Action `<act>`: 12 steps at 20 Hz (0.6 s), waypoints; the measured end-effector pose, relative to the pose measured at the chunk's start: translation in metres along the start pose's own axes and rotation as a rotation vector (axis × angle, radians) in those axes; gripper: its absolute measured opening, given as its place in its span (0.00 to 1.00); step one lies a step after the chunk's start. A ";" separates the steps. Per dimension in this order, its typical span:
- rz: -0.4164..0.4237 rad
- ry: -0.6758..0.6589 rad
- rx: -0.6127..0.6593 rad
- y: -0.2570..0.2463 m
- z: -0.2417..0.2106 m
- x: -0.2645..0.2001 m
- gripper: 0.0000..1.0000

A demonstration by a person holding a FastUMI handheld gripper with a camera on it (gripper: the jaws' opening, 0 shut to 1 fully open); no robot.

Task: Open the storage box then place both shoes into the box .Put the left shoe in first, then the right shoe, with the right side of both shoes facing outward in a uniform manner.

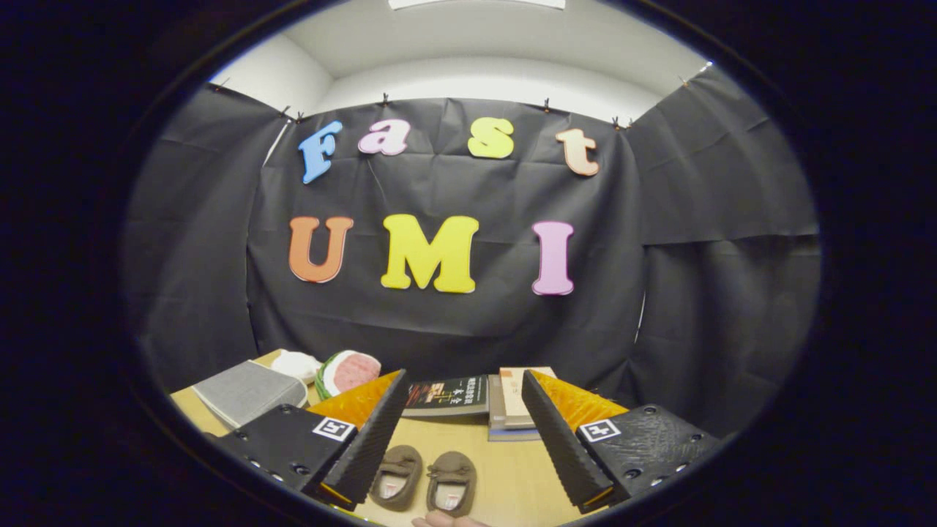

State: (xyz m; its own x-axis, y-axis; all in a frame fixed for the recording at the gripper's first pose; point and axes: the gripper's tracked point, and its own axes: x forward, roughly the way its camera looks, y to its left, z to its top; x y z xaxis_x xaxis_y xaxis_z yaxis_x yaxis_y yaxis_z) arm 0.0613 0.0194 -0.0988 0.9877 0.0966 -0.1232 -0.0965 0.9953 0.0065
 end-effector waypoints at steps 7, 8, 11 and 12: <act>0.224 0.219 0.097 0.123 -0.077 0.057 0.95; 0.261 0.271 0.128 0.144 -0.091 0.065 0.95; 0.388 0.407 0.209 0.204 -0.125 0.083 0.96; 0.411 0.444 0.236 0.218 -0.134 0.090 0.96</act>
State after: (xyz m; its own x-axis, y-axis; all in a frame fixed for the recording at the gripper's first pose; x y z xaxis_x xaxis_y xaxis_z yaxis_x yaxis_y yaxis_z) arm 0.1124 0.2447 -0.2411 0.7257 0.5092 -0.4626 -0.3765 0.8568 0.3525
